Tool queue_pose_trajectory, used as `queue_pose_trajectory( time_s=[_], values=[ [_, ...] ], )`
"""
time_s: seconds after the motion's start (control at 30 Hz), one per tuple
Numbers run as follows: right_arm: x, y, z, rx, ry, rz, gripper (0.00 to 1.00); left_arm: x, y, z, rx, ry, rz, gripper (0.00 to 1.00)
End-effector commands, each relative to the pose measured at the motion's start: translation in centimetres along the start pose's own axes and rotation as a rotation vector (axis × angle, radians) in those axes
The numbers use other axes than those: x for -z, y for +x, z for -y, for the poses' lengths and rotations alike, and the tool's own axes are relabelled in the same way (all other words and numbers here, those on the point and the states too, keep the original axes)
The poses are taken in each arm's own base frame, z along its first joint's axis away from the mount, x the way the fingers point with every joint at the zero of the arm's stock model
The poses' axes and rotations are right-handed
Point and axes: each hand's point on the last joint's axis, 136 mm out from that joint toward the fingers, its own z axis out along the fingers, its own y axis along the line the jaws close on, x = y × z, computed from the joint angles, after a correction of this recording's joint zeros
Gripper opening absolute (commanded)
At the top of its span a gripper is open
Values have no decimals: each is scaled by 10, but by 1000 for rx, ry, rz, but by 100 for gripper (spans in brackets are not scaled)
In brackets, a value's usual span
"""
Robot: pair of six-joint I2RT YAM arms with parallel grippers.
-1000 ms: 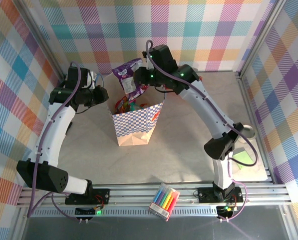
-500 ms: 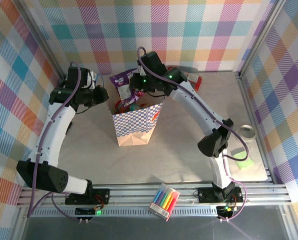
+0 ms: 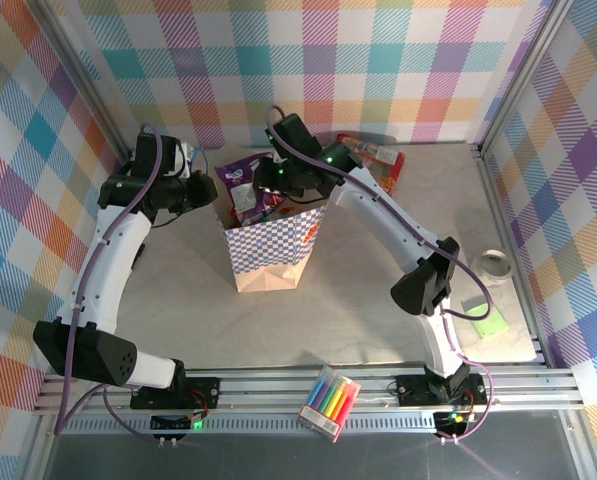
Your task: Place the snacks into the paper bag
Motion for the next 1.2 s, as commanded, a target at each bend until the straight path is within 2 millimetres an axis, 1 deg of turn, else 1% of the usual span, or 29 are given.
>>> queue_pose_trajectory(
  time_s=[0.0,0.1,0.33,0.53,0.8,0.9,1.07,1.17],
  values=[
    [6,-2,-4,-35,2,16,26,-1,-4,-1,-3,3,10,24],
    [6,0,3,-43,30,13,32,-1,-4,0,-3,3,7,24],
    [9,3,8,-26,51,6,32,1,-5,0,-2,2,11,24],
    [23,-1,7,22,51,36,32,-1,-3,-2,2,-4,3,24],
    [56,-11,-3,101,20,95,37,-2,-4,-1,2,-2,4,24],
    [72,-14,-8,128,4,116,38,-2,-4,-2,2,-5,2,24],
    [99,-20,-4,176,28,169,44,-1,-4,-2,-1,-6,1,24],
    [114,-22,0,200,47,201,46,-1,-4,-2,-1,-8,4,24]
  ],
)
